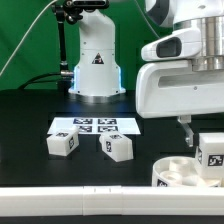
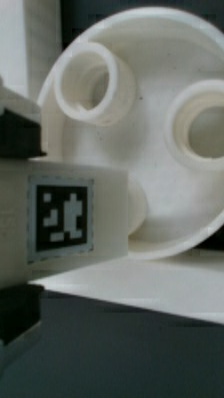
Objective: Assemble stool
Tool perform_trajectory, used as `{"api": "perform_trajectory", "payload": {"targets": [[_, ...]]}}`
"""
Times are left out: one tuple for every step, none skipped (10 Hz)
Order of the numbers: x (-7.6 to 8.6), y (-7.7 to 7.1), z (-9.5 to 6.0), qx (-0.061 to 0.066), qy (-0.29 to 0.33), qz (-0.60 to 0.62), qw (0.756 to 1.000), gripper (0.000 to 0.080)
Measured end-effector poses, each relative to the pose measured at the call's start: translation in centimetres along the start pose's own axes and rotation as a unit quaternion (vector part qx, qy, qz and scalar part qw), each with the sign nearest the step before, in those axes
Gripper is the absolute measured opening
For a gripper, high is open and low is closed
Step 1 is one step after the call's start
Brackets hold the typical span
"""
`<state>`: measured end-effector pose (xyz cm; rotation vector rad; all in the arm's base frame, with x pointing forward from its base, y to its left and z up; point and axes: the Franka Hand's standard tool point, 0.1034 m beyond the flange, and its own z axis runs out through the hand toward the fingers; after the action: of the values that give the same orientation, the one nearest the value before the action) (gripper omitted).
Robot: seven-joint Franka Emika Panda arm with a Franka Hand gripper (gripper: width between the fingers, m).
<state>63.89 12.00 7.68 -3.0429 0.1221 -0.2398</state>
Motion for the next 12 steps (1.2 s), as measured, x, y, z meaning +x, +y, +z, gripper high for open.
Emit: {"api": "perform_trajectory", "payload": {"targets": [[0.0,0.0,0.0,0.0,0.0,0.012,1.0,0.0337],[0.0,0.1,0.0,0.001,0.0,0.054,0.999,0.0337],[0.0,0.1,0.0,0.002,0.0,0.091,0.996,0.0337],[0.1,0.1,0.0,0.002,0.0,0.106,0.994,0.0337],[0.1,0.2,-0.1,0.003,0.0,0.146,0.989,0.0337],[0.1,0.2,-0.1,0.003,0.0,0.179,0.984,0.0337],[0.0,0.2,-0.2,0.004,-0.002,0.232,0.973,0.0337],[-0.2,0.1,-0.2,0.006,-0.004,0.301,0.954,0.0337],[-0.3,0.1,-0.2,0.012,-0.008,0.361,0.932,0.0337],[-0.4,0.0,-0.2,0.019,-0.011,0.419,0.908,0.0337],[-0.7,-0.3,-0.1,0.026,-0.016,0.474,0.88,0.0337],[-0.9,-0.7,0.0,0.03,-0.022,0.52,0.854,0.0337]]}}
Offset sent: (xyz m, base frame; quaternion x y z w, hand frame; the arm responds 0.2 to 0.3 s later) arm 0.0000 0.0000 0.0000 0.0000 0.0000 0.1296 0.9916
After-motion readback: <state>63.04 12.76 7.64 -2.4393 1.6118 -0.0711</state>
